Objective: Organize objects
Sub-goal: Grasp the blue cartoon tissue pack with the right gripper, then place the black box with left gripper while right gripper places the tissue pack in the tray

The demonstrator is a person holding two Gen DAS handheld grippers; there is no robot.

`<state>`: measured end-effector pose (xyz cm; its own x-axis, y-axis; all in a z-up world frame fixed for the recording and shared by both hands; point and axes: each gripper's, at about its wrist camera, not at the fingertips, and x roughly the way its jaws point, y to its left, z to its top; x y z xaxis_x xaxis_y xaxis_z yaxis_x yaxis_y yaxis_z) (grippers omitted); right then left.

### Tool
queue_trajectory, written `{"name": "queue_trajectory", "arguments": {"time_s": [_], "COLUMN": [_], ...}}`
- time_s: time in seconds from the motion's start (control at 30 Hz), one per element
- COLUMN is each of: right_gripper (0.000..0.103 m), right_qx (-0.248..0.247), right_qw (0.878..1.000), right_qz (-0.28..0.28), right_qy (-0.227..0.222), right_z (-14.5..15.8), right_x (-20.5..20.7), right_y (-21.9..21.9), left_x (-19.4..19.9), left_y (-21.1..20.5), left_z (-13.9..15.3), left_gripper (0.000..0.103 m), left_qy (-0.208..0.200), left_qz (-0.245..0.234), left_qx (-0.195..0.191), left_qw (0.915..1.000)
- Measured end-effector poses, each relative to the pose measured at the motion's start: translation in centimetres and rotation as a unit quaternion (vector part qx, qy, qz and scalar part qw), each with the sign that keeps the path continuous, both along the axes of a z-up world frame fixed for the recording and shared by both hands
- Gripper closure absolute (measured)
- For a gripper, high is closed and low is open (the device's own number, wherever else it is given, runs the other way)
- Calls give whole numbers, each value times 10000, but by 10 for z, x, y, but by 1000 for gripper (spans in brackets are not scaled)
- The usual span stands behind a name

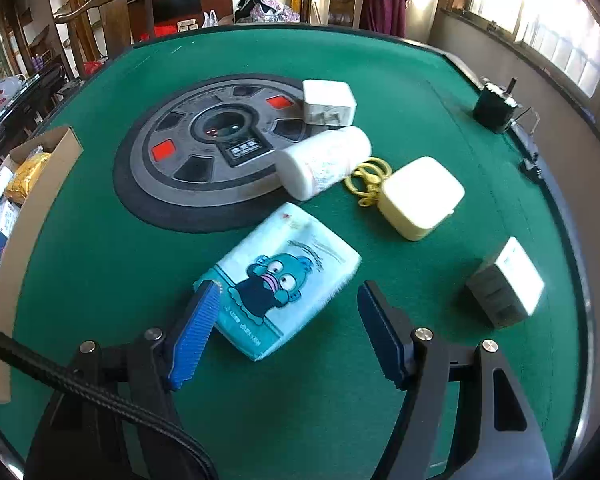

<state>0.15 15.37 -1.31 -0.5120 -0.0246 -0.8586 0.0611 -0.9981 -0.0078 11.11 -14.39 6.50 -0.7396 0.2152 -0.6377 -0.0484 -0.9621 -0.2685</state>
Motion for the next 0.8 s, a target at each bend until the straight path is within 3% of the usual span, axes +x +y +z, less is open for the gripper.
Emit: {"name": "queue_trajectory", "arguments": {"time_s": [0.2,0.33,0.53,0.7,0.8], "right_gripper": [33,33,30,29,29], "right_qx": [-728,-1309,-1946,-1966,-1490], "right_qw": [9969,9900,9741,9712,9798], "right_qz": [-120,-428,-784,-1038,-1133], "right_qy": [-256,-312,-848,-855,-704], "right_z": [2,10,-2,-2,-1], "right_x": [-7,-5,-5,-25,-36], "right_y": [11,37,42,27,10], "left_x": [10,16,20,22,24], "left_y": [-35,-57,-76,-81,-85], "left_z": [-2,-5,-12,-15,-16], "left_gripper": [89,89,89,89,89], "left_qy": [57,51,43,28,26], "left_qz": [271,461,570,516,513], "left_qx": [131,206,332,379,368], "left_qw": [9995,9987,9978,9979,9980]}}
